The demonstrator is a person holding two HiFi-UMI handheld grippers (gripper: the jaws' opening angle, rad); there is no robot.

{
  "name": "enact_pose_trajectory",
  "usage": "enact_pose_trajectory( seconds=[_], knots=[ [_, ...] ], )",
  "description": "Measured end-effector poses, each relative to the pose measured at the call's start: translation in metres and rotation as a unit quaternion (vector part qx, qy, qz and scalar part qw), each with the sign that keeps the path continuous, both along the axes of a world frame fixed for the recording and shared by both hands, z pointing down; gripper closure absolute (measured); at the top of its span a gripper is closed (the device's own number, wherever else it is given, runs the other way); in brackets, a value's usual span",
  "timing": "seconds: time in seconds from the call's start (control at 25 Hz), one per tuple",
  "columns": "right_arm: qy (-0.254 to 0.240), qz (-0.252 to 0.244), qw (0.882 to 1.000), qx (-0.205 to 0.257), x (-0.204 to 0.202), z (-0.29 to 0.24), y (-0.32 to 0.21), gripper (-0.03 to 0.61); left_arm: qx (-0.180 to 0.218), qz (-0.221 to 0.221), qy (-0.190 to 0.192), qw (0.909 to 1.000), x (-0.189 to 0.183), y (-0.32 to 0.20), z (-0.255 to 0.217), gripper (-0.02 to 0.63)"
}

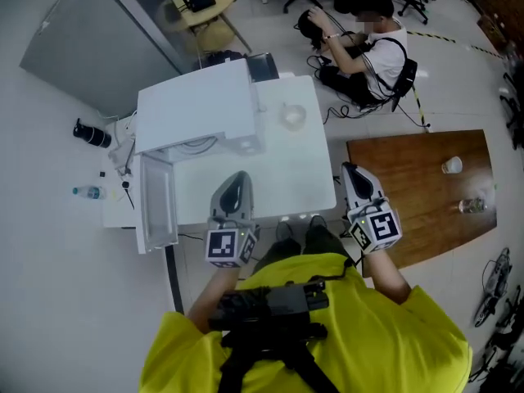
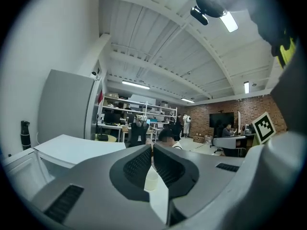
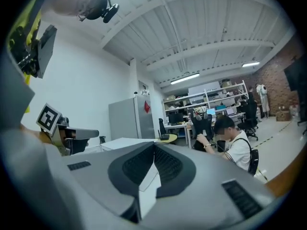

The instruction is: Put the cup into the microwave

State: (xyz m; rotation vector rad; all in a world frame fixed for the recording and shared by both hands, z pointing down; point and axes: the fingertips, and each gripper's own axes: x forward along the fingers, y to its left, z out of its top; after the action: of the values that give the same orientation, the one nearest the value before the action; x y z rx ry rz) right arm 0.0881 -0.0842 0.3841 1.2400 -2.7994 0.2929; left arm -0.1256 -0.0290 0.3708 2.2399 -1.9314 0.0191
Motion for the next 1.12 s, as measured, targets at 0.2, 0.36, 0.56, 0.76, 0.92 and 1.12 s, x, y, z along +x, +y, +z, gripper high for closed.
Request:
enact_pose_trajectory(
  seconds=[0.2,0.36,0.56,0.76,0.92,1.12],
  knots=[
    [-0.006,-0.006,1.000,-0.017,0.007,0.012,-0.040,0.572,-0.015,-0.010,0.011,0.9998,0.004,-0.034,0.014,0.600],
    [-0.006,-0.014,1.000,-0.021,0.013,0.013,-0.059,0.572,-0.013,0.003,0.023,0.9996,0.020,-0.049,0.025,0.600],
    [-0.002,-0.016,0.999,-0.041,0.018,0.032,-0.074,0.572,-0.025,0.033,0.019,0.9990,0.043,-0.082,0.059,0.585],
    [0.004,-0.009,0.997,-0.080,0.030,0.061,-0.073,0.572,-0.088,0.057,0.008,0.9945,0.066,-0.123,0.145,0.160],
    [0.012,-0.004,0.994,-0.113,0.039,0.089,-0.072,0.572,-0.115,0.083,0.061,0.9880,0.085,-0.170,0.215,0.103],
    [0.025,0.006,0.988,-0.155,0.053,0.129,-0.076,0.572,-0.144,0.059,0.056,0.9863,0.089,-0.245,0.299,0.098]
  ],
)
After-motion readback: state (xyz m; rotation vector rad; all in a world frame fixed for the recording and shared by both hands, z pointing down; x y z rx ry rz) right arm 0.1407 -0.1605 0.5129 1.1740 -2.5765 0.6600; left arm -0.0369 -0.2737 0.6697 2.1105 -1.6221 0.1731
